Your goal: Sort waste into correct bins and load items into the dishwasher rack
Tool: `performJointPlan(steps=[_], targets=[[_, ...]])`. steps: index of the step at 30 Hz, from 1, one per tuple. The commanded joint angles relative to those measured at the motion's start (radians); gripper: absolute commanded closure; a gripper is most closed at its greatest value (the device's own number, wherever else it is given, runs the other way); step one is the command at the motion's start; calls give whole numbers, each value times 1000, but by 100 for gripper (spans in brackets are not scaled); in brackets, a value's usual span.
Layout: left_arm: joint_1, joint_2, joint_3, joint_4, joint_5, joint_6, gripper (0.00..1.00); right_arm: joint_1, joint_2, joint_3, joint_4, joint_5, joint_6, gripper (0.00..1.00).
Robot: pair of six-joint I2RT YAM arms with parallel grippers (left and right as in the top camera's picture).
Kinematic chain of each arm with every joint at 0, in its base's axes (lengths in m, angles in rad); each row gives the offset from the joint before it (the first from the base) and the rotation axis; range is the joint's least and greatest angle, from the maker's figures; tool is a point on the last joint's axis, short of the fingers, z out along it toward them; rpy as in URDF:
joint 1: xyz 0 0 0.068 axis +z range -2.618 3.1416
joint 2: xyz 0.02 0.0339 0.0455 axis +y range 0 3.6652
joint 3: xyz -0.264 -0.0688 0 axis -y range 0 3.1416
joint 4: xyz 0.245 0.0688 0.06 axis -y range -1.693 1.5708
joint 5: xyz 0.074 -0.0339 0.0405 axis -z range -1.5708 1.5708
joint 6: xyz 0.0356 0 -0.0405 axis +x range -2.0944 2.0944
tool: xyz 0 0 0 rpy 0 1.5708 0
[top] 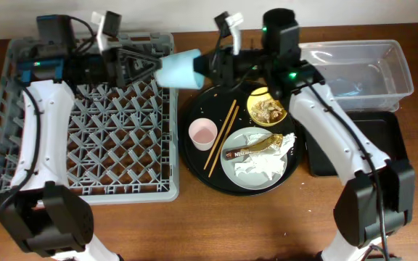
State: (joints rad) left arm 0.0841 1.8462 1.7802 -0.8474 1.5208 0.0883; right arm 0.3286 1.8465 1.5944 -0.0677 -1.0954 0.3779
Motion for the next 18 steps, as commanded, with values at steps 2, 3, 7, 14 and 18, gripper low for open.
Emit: performJointPlan(steps=[2, 3, 7, 14, 18], targets=[[-35, 7, 19, 0, 2, 41, 1, 11, -6, 3, 103, -101, 86, 96], [-36, 7, 19, 0, 2, 41, 1, 11, -6, 3, 117, -93, 87, 96], [-47, 7, 19, -6, 53, 37, 23, 13, -3, 3, 117, -13, 82, 96], [-98, 7, 19, -6, 53, 37, 14, 13, 32, 3, 180, 28, 76, 96], [-109, 7, 19, -6, 53, 37, 21, 13, 32, 3, 204, 40, 76, 96]])
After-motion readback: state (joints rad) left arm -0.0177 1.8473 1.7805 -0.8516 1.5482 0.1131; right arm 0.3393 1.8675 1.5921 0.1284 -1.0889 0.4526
